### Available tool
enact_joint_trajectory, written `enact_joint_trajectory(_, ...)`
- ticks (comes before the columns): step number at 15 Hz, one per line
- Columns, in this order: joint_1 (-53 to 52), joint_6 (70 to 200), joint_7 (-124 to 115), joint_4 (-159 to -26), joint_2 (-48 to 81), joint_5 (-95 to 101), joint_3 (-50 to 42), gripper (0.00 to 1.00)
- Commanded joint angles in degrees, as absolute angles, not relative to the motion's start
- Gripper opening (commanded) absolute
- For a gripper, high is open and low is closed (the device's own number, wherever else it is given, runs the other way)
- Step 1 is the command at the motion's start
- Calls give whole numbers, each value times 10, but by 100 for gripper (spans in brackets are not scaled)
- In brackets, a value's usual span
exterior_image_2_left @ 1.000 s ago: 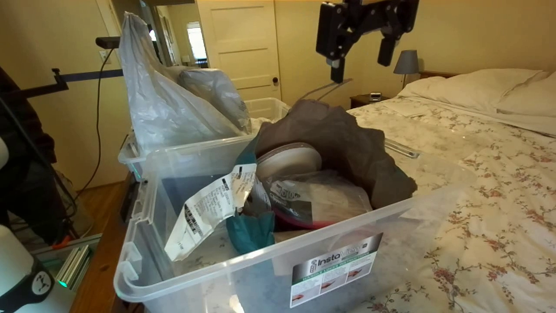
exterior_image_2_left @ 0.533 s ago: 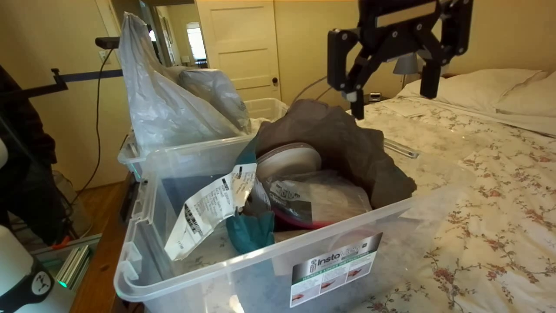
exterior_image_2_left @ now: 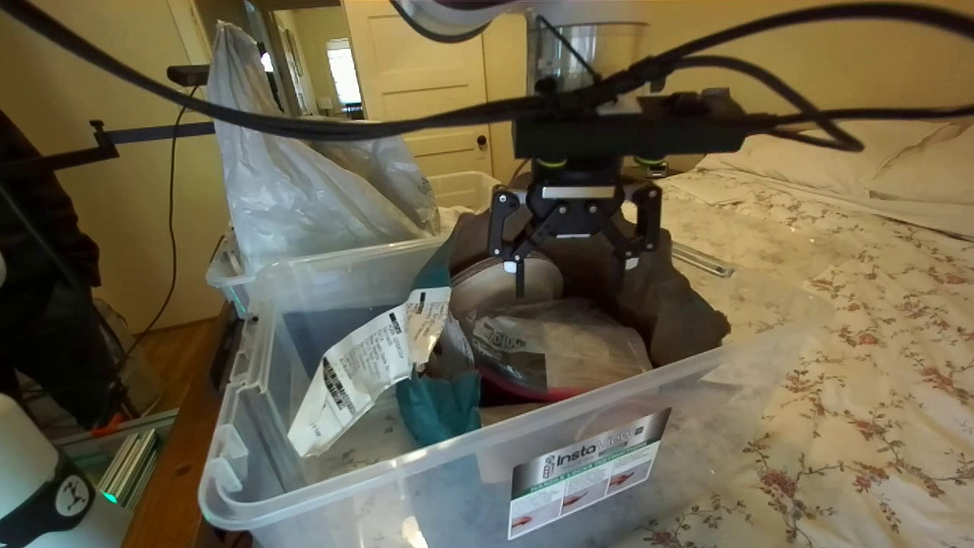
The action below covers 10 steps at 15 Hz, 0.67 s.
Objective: Put the green bag inside the basket
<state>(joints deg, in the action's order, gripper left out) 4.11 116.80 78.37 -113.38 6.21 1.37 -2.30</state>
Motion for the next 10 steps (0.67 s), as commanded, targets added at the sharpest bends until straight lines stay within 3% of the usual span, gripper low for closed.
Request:
enact_joint_trajectory(1, 40, 1168, 781, -1136, 64, 14, -18, 100)
enact_joint_trajectory(5, 39, 1184, 743, -1142, 67, 17, -21, 100)
enact_joint_trajectory(10, 54, 1243, 904, -1183, 84, 23, -21, 100)
